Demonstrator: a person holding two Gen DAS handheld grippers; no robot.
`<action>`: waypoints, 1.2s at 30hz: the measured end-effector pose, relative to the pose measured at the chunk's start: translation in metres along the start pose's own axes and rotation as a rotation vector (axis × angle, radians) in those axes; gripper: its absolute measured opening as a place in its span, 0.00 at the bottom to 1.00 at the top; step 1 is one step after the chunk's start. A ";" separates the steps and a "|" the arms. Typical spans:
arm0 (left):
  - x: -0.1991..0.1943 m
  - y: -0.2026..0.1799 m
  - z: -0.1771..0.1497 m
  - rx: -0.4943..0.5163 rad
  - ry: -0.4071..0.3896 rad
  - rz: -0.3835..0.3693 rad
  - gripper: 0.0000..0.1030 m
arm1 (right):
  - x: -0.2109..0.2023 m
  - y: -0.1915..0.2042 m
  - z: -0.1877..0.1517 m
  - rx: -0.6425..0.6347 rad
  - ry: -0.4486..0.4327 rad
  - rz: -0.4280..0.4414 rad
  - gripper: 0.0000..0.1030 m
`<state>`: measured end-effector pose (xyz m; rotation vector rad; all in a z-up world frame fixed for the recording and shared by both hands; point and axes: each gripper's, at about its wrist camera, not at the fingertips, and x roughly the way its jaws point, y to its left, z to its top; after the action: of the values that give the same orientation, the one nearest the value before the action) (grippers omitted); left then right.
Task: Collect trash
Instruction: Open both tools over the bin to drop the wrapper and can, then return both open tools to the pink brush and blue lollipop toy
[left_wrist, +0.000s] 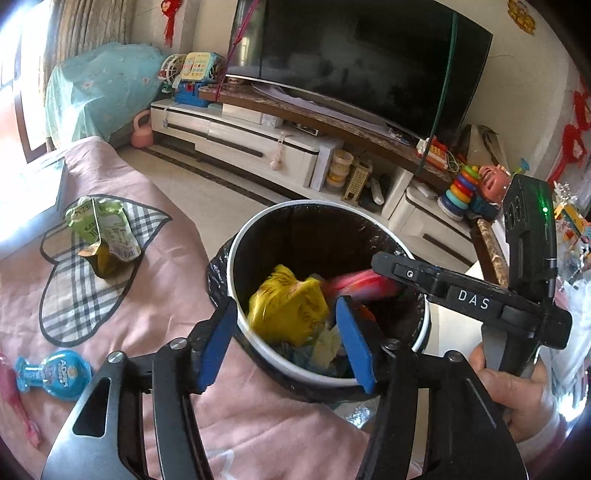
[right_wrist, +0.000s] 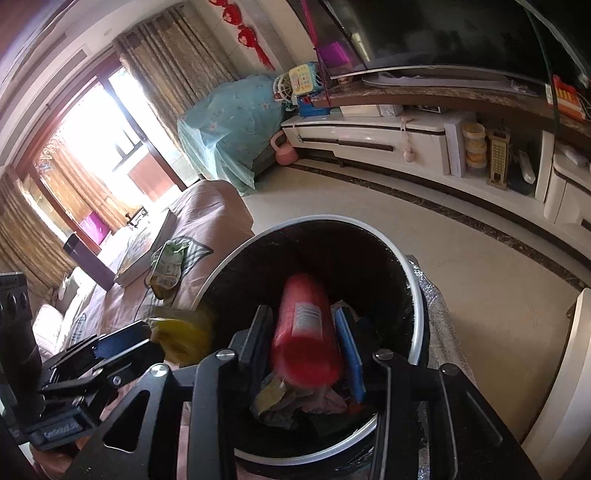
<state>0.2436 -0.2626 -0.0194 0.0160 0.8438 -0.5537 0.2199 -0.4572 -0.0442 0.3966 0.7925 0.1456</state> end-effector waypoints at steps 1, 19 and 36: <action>-0.001 0.001 -0.002 -0.003 0.002 0.000 0.58 | 0.000 -0.001 0.001 0.000 -0.003 -0.001 0.45; -0.073 0.073 -0.079 -0.146 -0.021 0.093 0.64 | -0.027 0.068 -0.040 -0.107 -0.070 0.074 0.91; -0.139 0.170 -0.137 -0.328 -0.043 0.246 0.64 | 0.011 0.160 -0.087 -0.318 0.046 0.182 0.92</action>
<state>0.1533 -0.0217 -0.0465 -0.1890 0.8682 -0.1806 0.1687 -0.2824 -0.0431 0.1640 0.7626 0.4459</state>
